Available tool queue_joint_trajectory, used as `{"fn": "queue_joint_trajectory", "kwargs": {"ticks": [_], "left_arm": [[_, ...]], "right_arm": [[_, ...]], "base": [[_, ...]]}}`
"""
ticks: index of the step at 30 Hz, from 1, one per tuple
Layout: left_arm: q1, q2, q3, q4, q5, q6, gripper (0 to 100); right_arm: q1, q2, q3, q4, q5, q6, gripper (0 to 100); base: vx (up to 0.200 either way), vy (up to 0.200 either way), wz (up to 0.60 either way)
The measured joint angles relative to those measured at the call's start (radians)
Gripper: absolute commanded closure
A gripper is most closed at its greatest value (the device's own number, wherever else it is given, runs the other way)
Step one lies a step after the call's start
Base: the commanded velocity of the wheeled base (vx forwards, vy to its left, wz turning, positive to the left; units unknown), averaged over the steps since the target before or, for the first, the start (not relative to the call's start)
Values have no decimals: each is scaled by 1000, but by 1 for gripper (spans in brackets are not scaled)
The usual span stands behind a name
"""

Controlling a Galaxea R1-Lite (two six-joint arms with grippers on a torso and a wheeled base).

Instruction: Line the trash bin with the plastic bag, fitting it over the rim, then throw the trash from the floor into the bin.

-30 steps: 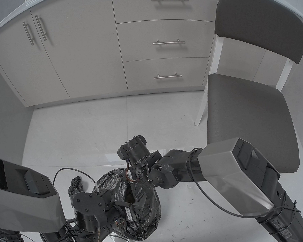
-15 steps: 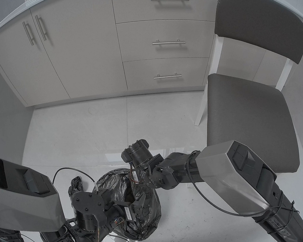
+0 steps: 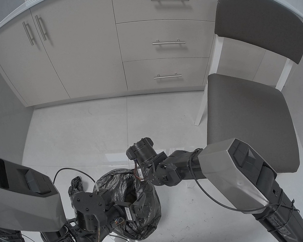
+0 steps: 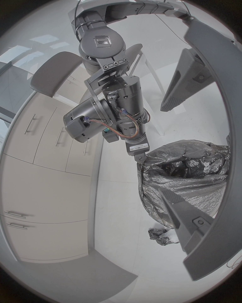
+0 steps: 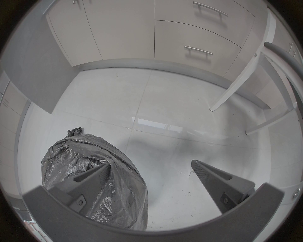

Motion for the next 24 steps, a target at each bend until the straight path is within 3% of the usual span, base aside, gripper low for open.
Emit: {"fn": "queue_joint_trajectory", "kwargs": {"ticks": [24], "left_arm": [[-2, 1, 3, 0, 1, 0, 0]], "right_arm": [[-44, 79, 0, -7, 1, -4, 0]], "base": [[0, 0, 0]]}}
